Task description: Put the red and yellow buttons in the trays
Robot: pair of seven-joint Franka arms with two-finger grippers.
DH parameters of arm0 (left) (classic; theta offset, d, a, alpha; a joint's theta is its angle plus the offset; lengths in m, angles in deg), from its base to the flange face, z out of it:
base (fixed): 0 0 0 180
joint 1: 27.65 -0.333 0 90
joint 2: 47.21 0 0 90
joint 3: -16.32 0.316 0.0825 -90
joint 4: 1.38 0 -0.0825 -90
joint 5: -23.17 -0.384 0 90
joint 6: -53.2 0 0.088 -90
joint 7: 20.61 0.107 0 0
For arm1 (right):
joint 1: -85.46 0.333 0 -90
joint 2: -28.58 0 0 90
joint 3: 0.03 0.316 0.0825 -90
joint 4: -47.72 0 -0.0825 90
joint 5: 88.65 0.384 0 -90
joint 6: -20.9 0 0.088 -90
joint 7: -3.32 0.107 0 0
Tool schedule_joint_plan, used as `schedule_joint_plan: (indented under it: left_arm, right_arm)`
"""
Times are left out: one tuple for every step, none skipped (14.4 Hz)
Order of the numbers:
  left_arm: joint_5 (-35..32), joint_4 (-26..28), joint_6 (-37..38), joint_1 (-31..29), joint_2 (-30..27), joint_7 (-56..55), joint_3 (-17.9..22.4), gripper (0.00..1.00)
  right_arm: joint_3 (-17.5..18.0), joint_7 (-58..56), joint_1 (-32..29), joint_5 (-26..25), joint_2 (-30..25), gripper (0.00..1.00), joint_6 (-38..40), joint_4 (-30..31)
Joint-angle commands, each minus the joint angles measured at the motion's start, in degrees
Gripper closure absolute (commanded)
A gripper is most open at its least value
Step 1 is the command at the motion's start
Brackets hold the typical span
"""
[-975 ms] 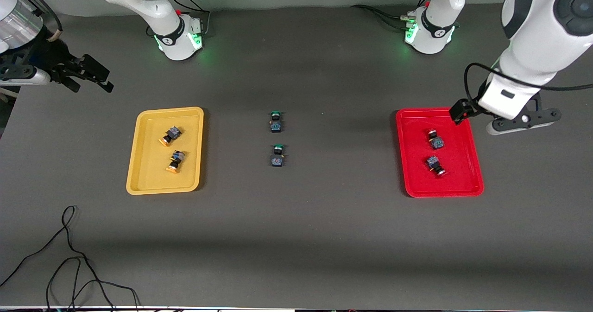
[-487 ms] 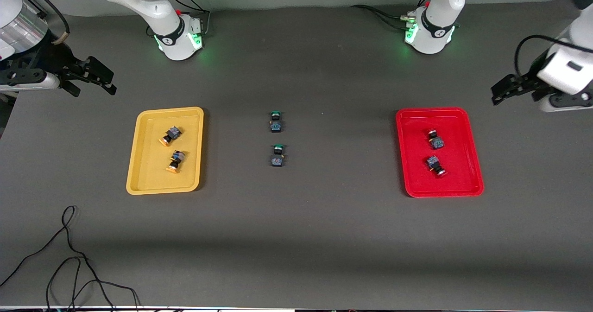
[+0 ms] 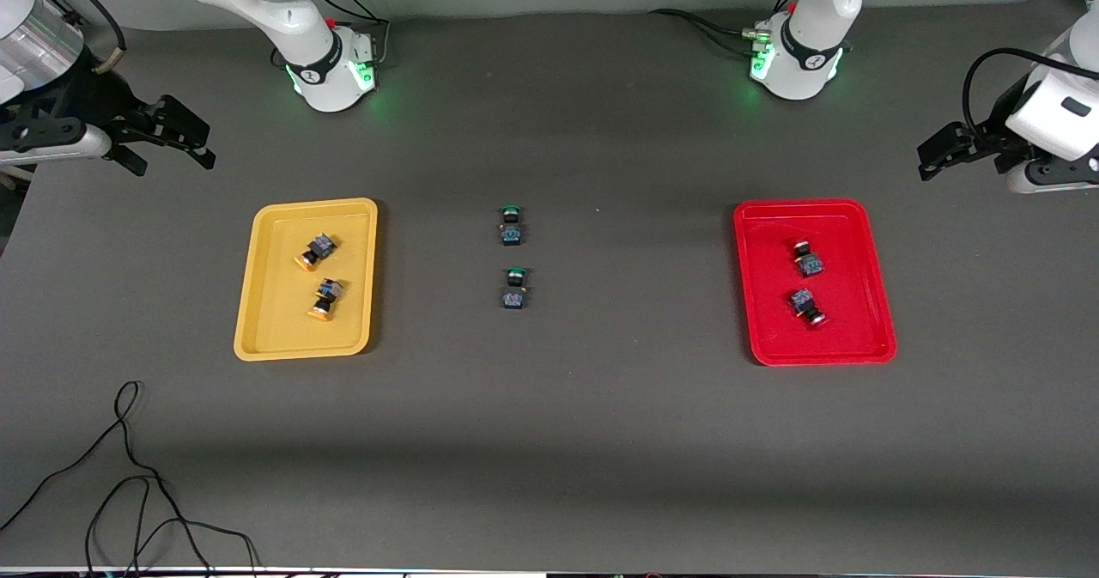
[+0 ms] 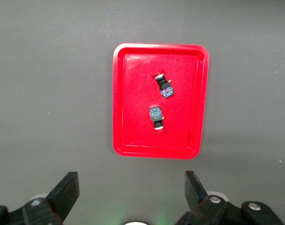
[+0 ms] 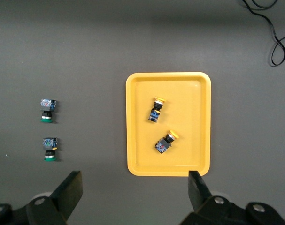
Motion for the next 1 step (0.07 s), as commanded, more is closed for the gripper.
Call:
schedule_joint_plan:
  left_arm:
    - [-0.22, -0.94, 1.72, 0.55, -0.28, 0.36, 0.17, 0.0]
  right_arm:
    - [-0.41, -2.76, -0.32, 1.14, 0.38, 0.0, 1.5, -1.41]
